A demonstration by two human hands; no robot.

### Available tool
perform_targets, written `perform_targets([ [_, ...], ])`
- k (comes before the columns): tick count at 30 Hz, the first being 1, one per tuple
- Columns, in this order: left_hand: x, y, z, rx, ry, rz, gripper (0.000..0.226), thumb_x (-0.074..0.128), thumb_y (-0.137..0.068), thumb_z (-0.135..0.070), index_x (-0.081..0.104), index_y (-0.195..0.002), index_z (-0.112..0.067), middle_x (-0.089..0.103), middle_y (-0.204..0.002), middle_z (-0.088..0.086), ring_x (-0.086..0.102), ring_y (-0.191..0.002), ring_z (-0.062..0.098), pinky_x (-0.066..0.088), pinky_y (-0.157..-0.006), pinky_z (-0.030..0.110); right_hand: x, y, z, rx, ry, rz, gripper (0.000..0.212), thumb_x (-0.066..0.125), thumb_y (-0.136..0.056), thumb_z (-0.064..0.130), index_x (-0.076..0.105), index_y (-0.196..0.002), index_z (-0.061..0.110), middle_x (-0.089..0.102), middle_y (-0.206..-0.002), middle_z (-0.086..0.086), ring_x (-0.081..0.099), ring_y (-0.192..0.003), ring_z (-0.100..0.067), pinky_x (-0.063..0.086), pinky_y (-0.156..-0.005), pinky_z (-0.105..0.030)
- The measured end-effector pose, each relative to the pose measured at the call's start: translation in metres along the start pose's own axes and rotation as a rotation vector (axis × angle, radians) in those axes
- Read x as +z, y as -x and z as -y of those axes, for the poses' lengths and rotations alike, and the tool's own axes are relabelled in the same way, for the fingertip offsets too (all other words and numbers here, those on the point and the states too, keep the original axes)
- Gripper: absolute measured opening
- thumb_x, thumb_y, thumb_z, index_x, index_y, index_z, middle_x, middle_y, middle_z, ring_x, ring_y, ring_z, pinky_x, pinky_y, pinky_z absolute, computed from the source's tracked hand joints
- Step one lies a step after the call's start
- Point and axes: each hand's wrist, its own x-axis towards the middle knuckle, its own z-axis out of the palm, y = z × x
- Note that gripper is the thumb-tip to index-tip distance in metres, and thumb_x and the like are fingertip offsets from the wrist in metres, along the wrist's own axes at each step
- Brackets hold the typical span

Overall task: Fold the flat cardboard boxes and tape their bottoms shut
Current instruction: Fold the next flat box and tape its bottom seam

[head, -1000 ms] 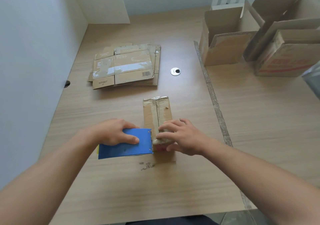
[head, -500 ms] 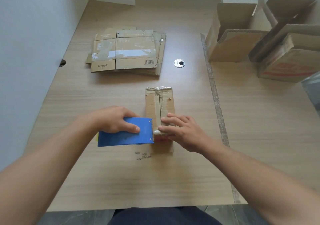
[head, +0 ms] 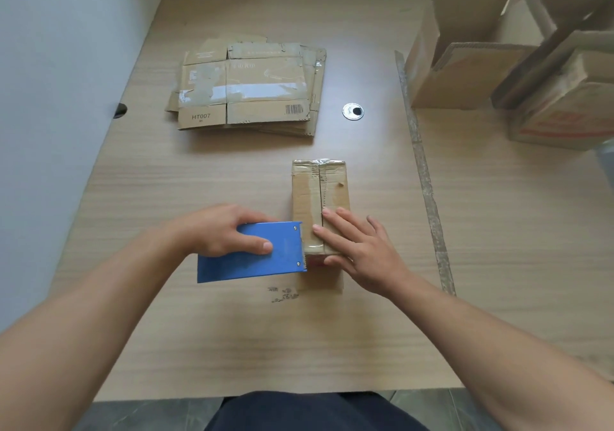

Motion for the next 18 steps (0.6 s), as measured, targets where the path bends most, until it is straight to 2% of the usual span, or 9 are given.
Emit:
perform_targets([
  [4, -0.013, 0.005, -0.001, 0.022, -0.055, 0.019, 0.046, 0.056, -0.075, -0.07, 0.058, -0.119, -0.057, 0.067, -0.1, -0.026, 0.059, -0.09, -0.009, 0.047, -0.08, 0.019, 0.001, 0.0, -0.002, -0.002, -0.004, 0.014, 0.055, 0.036, -0.097, 0.057, 0.036, -0.149, 0.041, 0.018, -0.158, 0.019, 0.021, -0.148, -0.013, 0.027, -0.112, -0.061],
  [7, -0.028, 0.014, 0.009, 0.0, -0.095, 0.035, 0.047, 0.053, -0.072, -0.072, 0.06, -0.116, -0.058, 0.067, -0.098, -0.029, 0.06, -0.089, -0.008, 0.048, -0.081, 0.022, 0.003, 0.0, -0.002, 0.002, -0.011, -0.005, 0.054, 0.036, -0.097, 0.056, 0.033, -0.148, 0.04, 0.02, -0.158, 0.016, 0.02, -0.148, -0.012, 0.028, -0.112, -0.059],
  [10, -0.034, 0.019, 0.029, -0.039, -0.079, 0.042, 0.033, 0.062, -0.083, -0.064, 0.061, -0.115, -0.056, 0.067, -0.099, -0.028, 0.06, -0.091, -0.006, 0.049, -0.084, 0.025, 0.004, -0.001, -0.001, -0.006, -0.024, -0.04, 0.053, 0.039, -0.097, 0.054, 0.034, -0.147, 0.038, 0.026, -0.158, 0.012, 0.021, -0.147, -0.012, 0.031, -0.112, -0.058],
  [13, -0.025, 0.011, 0.041, -0.039, -0.07, 0.031, 0.03, 0.064, -0.088, -0.057, 0.061, -0.117, -0.053, 0.067, -0.103, -0.024, 0.061, -0.096, 0.0, 0.049, -0.087, 0.029, 0.004, -0.002, 0.0, -0.013, -0.025, -0.051, 0.053, 0.042, -0.096, 0.052, 0.038, -0.146, 0.036, 0.03, -0.157, 0.009, 0.025, -0.146, -0.015, 0.035, -0.11, -0.058],
  [18, -0.012, -0.006, 0.046, -0.041, -0.099, -0.054, 0.037, 0.061, -0.086, -0.061, 0.056, -0.122, -0.058, 0.061, -0.095, -0.03, 0.058, -0.091, 0.002, 0.039, -0.069, 0.018, 0.004, -0.003, -0.001, -0.033, -0.016, -0.055, 0.054, 0.045, -0.095, 0.05, 0.039, -0.146, 0.032, 0.032, -0.156, 0.006, 0.028, -0.145, -0.019, 0.039, -0.107, -0.059],
])
